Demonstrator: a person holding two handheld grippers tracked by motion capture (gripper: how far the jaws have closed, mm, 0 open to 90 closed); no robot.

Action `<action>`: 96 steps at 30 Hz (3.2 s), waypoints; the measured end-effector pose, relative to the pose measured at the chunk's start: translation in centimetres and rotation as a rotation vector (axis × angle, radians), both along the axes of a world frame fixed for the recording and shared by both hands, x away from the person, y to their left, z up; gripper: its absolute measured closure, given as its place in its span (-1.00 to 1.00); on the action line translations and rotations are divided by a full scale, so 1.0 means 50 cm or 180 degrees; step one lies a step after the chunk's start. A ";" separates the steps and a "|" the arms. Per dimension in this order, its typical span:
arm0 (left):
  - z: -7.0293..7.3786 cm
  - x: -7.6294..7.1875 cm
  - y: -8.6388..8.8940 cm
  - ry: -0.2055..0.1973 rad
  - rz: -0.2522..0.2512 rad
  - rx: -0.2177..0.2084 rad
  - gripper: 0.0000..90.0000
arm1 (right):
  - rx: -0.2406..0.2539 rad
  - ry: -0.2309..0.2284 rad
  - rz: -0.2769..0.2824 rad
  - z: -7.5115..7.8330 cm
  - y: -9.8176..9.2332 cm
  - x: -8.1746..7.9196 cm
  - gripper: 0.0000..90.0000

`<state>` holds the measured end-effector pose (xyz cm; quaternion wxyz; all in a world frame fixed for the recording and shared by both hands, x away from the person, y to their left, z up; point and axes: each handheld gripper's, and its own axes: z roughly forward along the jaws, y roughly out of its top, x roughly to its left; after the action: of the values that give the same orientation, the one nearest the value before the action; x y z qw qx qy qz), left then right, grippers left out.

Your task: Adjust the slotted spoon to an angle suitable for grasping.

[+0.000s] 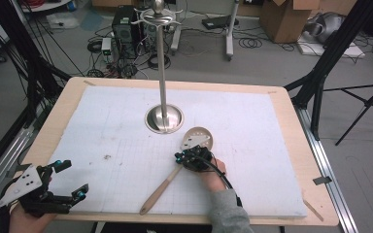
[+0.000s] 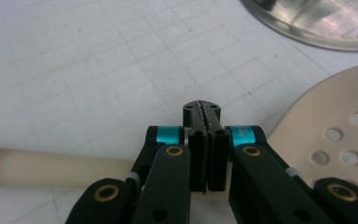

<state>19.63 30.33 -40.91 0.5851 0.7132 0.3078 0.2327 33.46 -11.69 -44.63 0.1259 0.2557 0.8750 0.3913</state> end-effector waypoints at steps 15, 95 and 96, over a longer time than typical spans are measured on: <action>0.000 0.035 -0.030 0.0002 -0.0190 -0.0018 -0.96 | 0.0040 0.0020 -0.0349 -0.001 -0.088 -0.017 1.00; -0.004 0.136 -0.128 0.0050 -0.0712 -0.0023 -0.96 | 0.0494 0.0042 -0.0182 0.008 -0.230 -0.255 1.00; -0.004 0.136 -0.127 0.0044 -0.0706 -0.0033 -0.96 | 0.0489 0.0060 -0.0169 0.007 -0.229 -0.257 1.00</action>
<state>26.42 23.98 -41.11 0.6089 0.7415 0.2322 0.1600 20.61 -23.16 -44.28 0.1079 0.2913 0.8365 0.4514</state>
